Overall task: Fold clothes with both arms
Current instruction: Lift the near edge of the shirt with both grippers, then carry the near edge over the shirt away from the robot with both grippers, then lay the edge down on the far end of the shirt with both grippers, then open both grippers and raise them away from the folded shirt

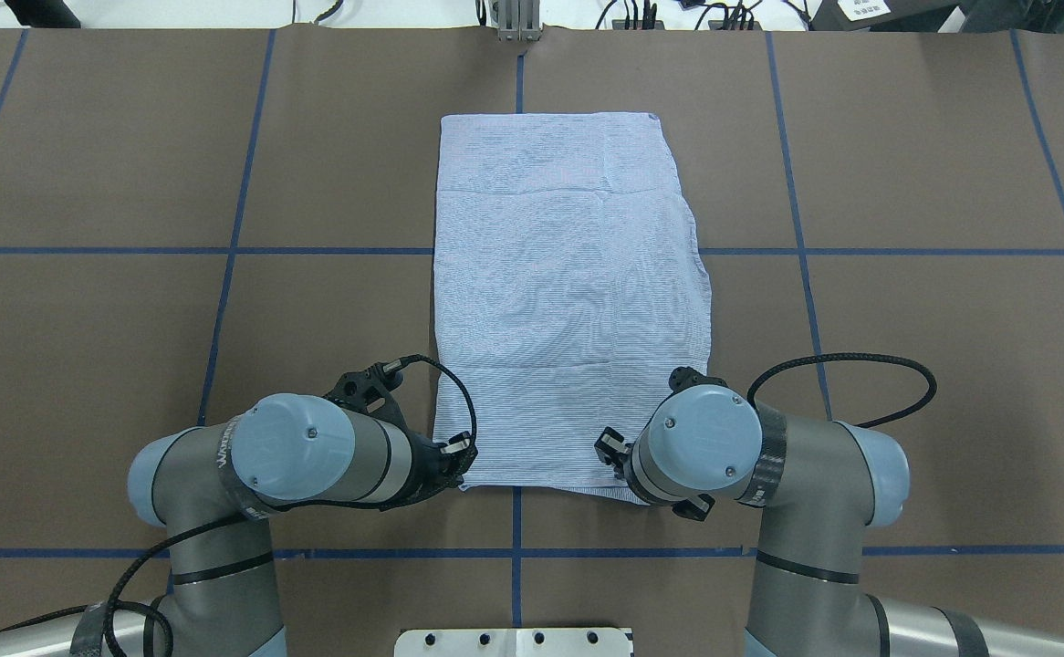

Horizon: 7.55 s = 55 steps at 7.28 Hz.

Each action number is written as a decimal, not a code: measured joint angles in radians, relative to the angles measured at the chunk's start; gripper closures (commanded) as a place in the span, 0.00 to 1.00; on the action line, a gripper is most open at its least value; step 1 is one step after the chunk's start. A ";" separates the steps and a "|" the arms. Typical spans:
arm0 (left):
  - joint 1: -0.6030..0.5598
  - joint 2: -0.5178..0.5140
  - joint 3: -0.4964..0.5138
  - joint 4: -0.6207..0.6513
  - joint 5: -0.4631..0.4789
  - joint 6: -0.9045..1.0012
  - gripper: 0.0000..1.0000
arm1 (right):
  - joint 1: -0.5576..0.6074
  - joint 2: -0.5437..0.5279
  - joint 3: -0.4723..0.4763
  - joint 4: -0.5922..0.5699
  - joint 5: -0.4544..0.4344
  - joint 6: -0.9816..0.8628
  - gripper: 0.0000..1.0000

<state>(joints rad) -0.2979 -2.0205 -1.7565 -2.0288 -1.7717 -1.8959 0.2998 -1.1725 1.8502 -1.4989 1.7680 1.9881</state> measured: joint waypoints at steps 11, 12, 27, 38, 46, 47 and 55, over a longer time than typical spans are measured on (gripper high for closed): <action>0.002 0.035 -0.227 0.152 -0.071 -0.004 1.00 | 0.064 -0.087 0.178 0.001 0.130 -0.058 1.00; 0.009 0.038 -0.297 0.248 -0.127 -0.003 1.00 | 0.065 -0.100 0.219 0.000 0.178 -0.061 1.00; -0.264 -0.074 -0.325 0.457 -0.356 0.053 1.00 | 0.287 0.073 0.174 0.010 0.390 -0.258 1.00; -0.331 -0.073 -0.036 0.297 -0.346 0.030 1.00 | 0.344 0.311 -0.268 0.144 0.311 -0.335 1.00; -0.368 -0.064 -0.025 0.300 -0.343 0.041 0.01 | 0.361 0.410 -0.451 0.233 0.269 -0.333 0.01; -0.378 -0.060 -0.030 0.303 -0.342 0.042 0.01 | 0.364 0.412 -0.452 0.238 0.270 -0.333 0.01; -0.437 -0.049 -0.050 0.306 -0.345 0.051 0.01 | 0.333 0.223 -0.223 0.209 0.279 -0.334 0.01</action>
<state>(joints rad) -0.7344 -2.0694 -1.8070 -1.7226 -2.1164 -1.8454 0.6326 -0.9497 1.6273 -1.2895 2.0473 1.6539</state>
